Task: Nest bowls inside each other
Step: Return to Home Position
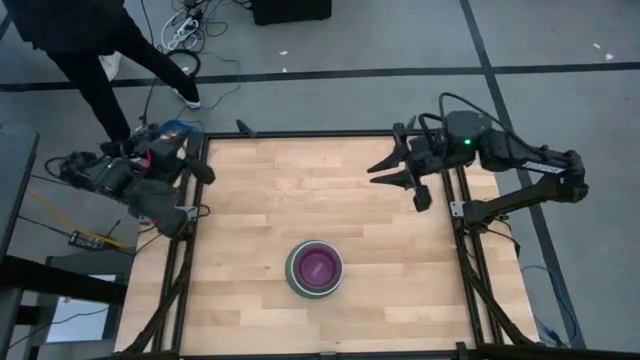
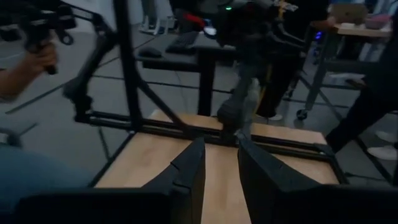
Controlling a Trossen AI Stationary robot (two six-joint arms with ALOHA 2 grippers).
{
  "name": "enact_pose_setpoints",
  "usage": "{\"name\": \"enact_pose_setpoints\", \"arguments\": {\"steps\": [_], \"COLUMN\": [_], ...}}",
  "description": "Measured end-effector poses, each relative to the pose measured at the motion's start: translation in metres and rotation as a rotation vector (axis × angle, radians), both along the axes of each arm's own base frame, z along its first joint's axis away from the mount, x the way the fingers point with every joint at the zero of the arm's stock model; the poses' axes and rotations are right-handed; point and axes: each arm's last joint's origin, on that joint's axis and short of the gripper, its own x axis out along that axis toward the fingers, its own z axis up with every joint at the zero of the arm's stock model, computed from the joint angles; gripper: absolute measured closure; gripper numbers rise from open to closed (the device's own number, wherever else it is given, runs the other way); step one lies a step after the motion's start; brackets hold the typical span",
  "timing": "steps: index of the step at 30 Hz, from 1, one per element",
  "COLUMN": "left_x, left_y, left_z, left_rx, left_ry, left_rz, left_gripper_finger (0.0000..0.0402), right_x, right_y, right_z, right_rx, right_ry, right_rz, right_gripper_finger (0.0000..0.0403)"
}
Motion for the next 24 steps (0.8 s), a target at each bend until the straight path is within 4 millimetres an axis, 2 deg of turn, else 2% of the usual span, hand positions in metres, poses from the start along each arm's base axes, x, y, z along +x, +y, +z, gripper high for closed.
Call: {"name": "enact_pose_setpoints", "arguments": {"steps": [3,7,11,14,18,24], "left_x": [0.005,0.019,0.026,0.009,-0.017,-0.029], "left_y": [0.006,0.012,0.017,0.021,0.025,0.027], "left_z": [-0.001,-0.006,-0.028,-0.041,-0.051,-0.052], "left_rx": [-0.01,0.005,0.032,0.013,-0.013,-0.02], "left_ry": [-0.021,0.012,0.135,0.063,-0.034,-0.065], "left_rz": [0.084,0.188,0.236,0.245,0.246,0.247], "left_gripper_finger": [0.0254,0.0254,0.0254,0.0254,0.0254,0.0254], "right_x": [0.014,0.031,0.028,0.013,-0.02,-0.072], "right_y": [-0.009,-0.021,-0.026,-0.023,-0.017,-0.007], "right_z": [-0.013,-0.034,-0.047,-0.05,-0.05,-0.068], "right_rx": [-0.003,0.009,0.036,0.034,0.013,-0.009], "right_ry": [-0.019,-0.046,-0.027,-0.043,-0.127,-0.301], "right_rz": [-0.024,0.045,0.057,0.056,0.062,0.062], "right_gripper_finger": [0.032,0.0319,0.032,0.032,0.0319,0.0319]}}
